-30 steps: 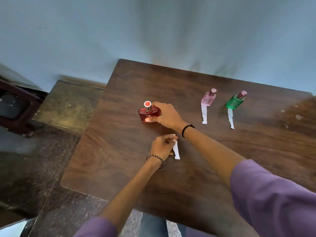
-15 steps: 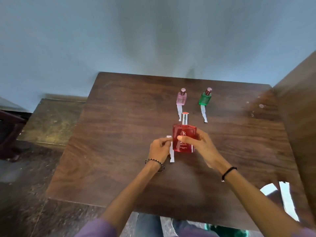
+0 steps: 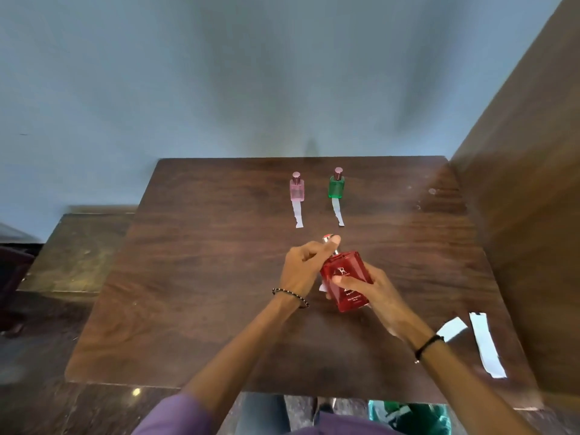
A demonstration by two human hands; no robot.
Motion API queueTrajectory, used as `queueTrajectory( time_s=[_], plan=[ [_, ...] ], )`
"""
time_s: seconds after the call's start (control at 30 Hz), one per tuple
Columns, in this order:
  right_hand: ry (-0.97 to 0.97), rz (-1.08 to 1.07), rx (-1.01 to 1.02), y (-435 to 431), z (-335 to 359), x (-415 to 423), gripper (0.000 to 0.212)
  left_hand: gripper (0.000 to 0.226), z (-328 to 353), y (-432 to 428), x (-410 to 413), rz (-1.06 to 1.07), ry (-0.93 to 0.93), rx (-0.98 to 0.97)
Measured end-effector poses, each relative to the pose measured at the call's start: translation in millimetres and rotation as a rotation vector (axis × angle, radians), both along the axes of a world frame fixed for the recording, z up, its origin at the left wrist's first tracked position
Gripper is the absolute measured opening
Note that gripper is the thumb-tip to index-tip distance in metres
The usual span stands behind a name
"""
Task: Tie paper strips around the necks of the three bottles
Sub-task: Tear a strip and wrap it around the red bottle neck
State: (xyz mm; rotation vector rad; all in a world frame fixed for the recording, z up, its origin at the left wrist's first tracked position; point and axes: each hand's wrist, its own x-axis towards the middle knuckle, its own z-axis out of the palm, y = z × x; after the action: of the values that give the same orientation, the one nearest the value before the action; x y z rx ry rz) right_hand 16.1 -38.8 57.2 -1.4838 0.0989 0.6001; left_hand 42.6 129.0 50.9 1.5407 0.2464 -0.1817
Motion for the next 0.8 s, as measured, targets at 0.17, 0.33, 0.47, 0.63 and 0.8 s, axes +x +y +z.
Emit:
queueTrajectory(
  time_s=[0.17, 0.33, 0.47, 0.63, 0.8],
  plan=[
    [0.001, -0.032, 0.005, -4, 0, -7, 0.046, 0.051, 4, -3, -1, 0.003, 0.002, 0.011],
    [-0.08, -0.118, -0.161, 0, -4, -19, 0.044, 0.036, 7, -12, -8, 0.045, -0.008, 0.094],
    [-0.243, -0.13, -0.438, 1, 2, -26, 0.039, 0.034, 3, -18, -10, 0.059, -0.015, 0.163],
    [-0.353, -0.102, -0.762, 3, 13, -31, 0.056, 0.04, -2, -22, -5, 0.041, -0.036, 0.216],
    [-0.521, -0.093, -0.96, 6, 15, -31, 0.047, 0.033, 5, -25, -6, 0.112, -0.073, 0.243]
  ],
)
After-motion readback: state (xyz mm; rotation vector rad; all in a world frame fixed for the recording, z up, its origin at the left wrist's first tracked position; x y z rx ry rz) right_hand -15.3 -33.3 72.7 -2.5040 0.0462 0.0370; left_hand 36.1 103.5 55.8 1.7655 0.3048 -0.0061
